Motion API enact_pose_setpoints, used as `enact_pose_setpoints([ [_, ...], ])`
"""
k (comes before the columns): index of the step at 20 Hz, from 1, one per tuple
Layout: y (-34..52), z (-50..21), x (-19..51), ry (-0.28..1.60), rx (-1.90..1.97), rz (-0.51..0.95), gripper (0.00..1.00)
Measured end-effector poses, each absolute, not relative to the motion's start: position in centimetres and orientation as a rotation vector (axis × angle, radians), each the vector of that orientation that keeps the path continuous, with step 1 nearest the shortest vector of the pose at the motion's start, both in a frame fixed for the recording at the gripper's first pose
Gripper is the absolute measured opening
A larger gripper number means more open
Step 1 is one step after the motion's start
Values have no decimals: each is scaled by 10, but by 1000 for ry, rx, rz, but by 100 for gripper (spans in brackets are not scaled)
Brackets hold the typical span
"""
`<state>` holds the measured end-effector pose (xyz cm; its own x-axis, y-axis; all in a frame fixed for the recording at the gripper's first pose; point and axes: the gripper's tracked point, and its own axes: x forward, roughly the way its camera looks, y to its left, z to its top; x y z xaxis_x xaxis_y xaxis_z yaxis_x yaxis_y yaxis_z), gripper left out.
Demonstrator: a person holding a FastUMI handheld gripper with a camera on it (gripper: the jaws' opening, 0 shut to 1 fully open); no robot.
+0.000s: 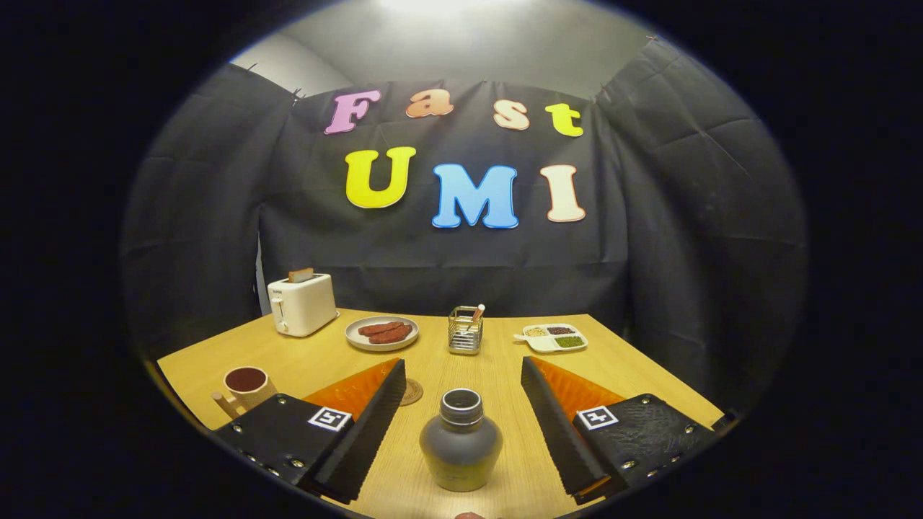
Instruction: Take the bottle from table, then pour the juice into the cup, finally place the bottle on the coaster
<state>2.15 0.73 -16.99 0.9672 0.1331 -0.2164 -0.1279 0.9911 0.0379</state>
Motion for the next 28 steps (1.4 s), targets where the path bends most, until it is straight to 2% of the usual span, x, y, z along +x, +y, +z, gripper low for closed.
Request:
enact_pose_setpoints([
  [16, 18, -270, 5, 422, 48, 165, 98],
  [21, 17, -274, 5, 456, 71, 164, 81],
  [28, 27, -264, 10, 487, -5, 199, 75],
])
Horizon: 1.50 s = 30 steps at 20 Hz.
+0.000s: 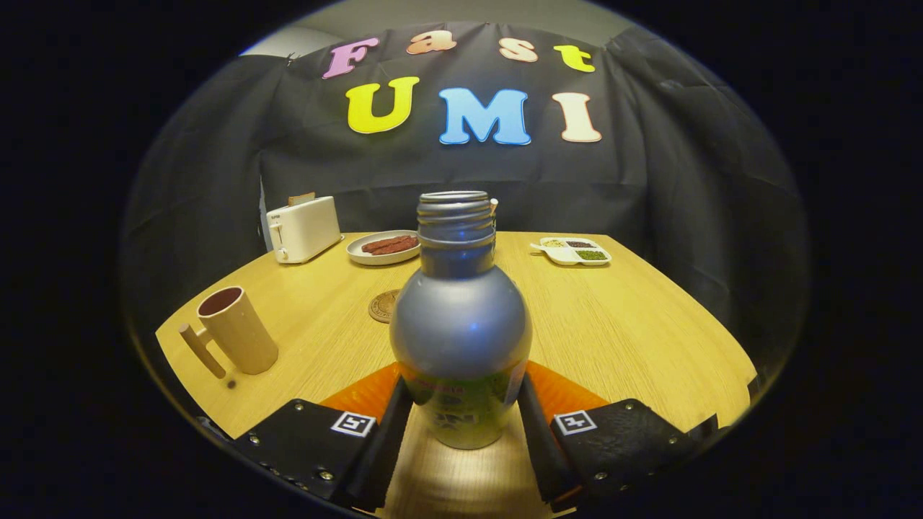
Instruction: Take the bottle from table, then pour the juice into the cup, finally place the bottle on the coaster
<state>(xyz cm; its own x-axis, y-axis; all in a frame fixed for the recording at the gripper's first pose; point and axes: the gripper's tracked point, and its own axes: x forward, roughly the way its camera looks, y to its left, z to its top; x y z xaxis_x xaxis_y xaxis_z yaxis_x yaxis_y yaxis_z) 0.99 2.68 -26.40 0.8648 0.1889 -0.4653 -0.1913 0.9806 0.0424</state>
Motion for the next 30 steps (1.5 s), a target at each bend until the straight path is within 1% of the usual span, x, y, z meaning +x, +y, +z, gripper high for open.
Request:
enact_pose_setpoints([
  [7, 57, -229, 21, 443, -178, 286, 75],
  [14, 76, -211, 34, 428, -414, 310, 75],
  [22, 96, -213, 36, 439, -636, 327, 75],
  [30, 131, -214, 33, 427, -837, 383, 75],
])
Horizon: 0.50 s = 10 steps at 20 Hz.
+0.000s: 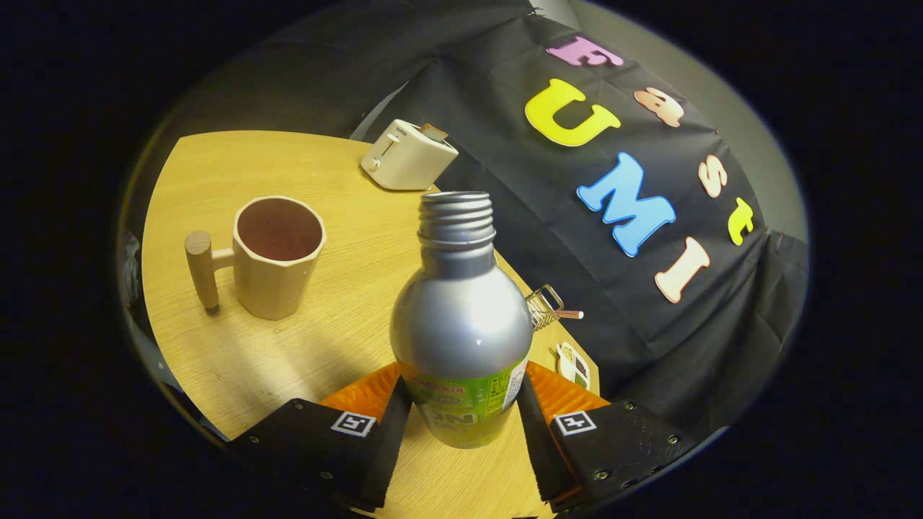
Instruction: Take the bottle from table, then pour the juice into the cup, finally place the bottle on the coaster
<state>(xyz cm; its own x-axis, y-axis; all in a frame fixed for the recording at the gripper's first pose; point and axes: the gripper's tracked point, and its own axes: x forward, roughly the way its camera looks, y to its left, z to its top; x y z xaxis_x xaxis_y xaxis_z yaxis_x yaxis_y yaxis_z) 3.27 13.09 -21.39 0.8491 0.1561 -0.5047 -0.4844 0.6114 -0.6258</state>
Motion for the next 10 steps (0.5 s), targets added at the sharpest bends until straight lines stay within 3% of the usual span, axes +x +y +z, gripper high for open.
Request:
enact_pose_setpoints([
  [10, 154, -207, 33, 452, -1047, 392, 75],
])
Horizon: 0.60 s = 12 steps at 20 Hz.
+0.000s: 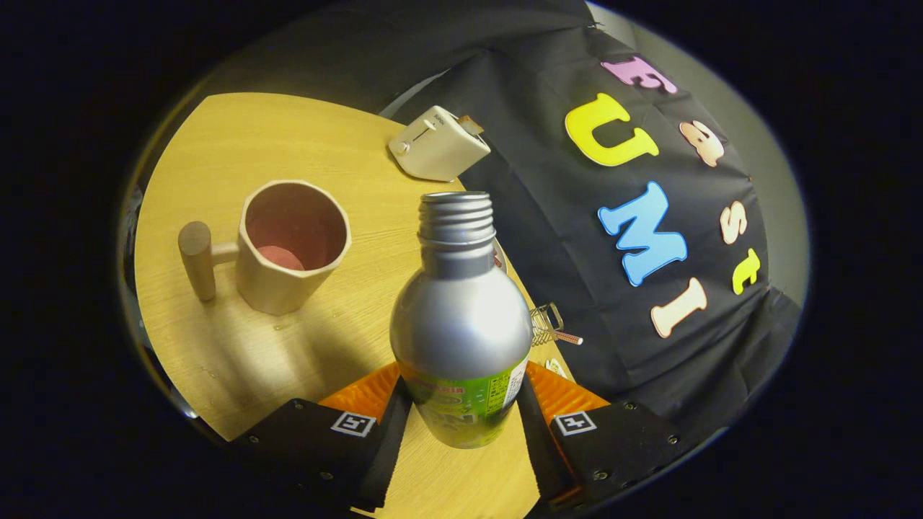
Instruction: Take the bottle from table, then pour the juice into the cup, finally place the bottle on the coaster
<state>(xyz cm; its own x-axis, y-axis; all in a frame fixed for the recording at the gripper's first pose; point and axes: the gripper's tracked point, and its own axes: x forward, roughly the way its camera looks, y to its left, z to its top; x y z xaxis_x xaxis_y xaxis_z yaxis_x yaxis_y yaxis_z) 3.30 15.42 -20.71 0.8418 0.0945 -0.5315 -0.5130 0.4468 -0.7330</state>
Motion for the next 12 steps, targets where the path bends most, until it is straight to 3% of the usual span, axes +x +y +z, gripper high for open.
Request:
enact_pose_setpoints([
  [12, 165, -223, 31, 496, -1354, 420, 75],
])
